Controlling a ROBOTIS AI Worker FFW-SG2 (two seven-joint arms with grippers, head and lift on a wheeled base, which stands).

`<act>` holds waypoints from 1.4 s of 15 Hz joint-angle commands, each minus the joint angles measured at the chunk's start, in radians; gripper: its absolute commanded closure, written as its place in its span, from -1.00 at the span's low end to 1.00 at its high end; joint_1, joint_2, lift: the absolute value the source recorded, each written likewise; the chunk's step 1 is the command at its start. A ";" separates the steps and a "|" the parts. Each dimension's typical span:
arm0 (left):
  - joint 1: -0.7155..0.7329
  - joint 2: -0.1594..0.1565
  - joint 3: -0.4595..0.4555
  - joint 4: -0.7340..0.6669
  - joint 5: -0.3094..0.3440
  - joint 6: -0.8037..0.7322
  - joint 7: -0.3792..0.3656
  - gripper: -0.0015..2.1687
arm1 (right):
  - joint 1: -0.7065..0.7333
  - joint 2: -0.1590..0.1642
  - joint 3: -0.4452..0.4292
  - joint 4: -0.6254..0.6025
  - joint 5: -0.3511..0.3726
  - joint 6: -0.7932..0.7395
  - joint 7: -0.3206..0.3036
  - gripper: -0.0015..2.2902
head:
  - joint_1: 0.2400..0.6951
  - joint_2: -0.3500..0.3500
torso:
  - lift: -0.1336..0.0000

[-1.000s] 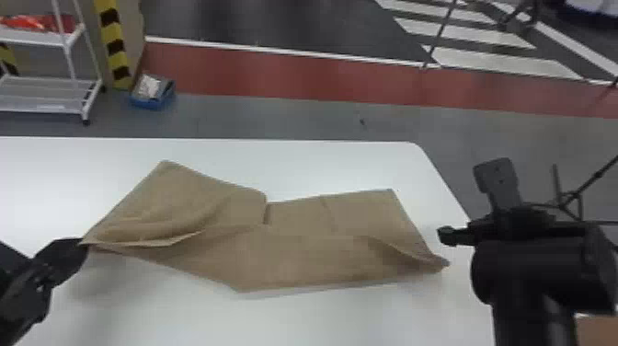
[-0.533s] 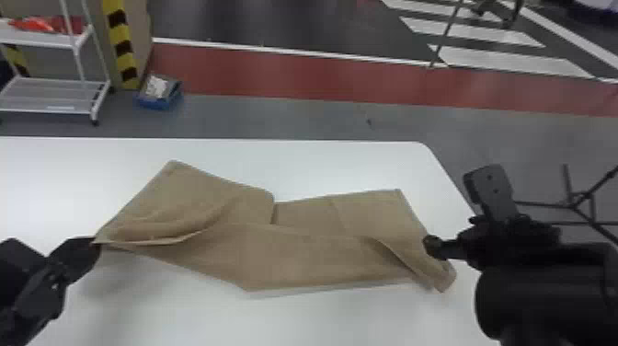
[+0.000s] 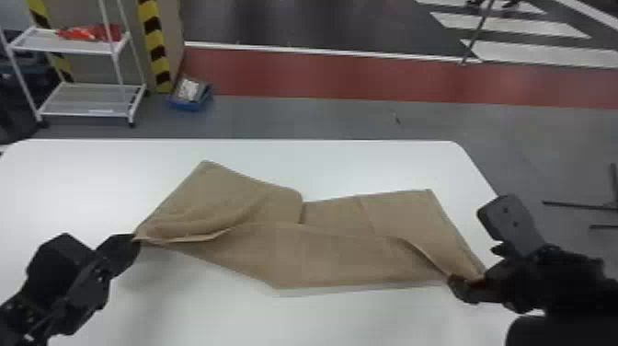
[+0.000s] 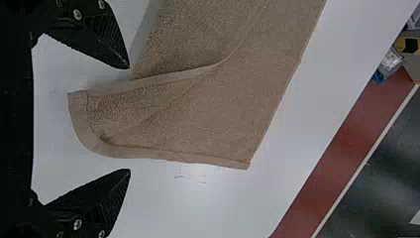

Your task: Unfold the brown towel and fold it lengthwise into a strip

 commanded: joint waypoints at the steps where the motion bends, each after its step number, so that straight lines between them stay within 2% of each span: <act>1: 0.000 0.001 0.000 0.002 0.000 0.000 0.000 0.57 | -0.009 -0.010 0.041 0.060 0.067 -0.002 -0.001 -0.86 | 1.00 -0.43 | -0.80; 6: 0.003 0.006 0.000 0.003 0.002 0.000 0.000 0.57 | -0.050 -0.010 0.111 0.179 0.151 -0.002 -0.001 -0.80 | 1.00 -0.43 | -0.80; 8: 0.004 0.006 0.000 0.003 0.002 -0.003 0.000 0.57 | -0.052 -0.010 0.108 0.173 0.151 0.001 -0.001 -0.69 | 1.00 -0.41 | -0.80; 11: 0.004 0.007 0.002 0.003 0.003 -0.003 0.000 0.57 | -0.052 -0.013 0.088 0.155 0.159 0.004 0.044 -0.48 | 1.00 -0.41 | -0.80; 15: 0.004 0.007 0.000 0.003 0.003 -0.003 0.000 0.57 | -0.039 -0.016 0.045 0.116 0.161 0.004 0.065 -0.41 | 1.00 -0.44 | -0.80; 18: 0.006 0.007 0.002 0.002 0.003 -0.003 0.000 0.57 | -0.041 -0.022 0.013 0.104 0.165 0.004 0.087 -0.08 | 1.00 -0.49 | -0.80; 20: 0.006 0.007 0.003 0.002 0.005 -0.003 0.000 0.57 | -0.041 -0.025 -0.013 0.104 0.165 0.004 0.101 0.50 | 1.00 -0.52 | -0.80; 21: 0.006 0.009 0.003 0.000 0.003 -0.006 0.000 0.57 | -0.041 -0.027 -0.024 0.104 0.165 0.004 0.101 0.52 | 1.00 -0.54 | -0.80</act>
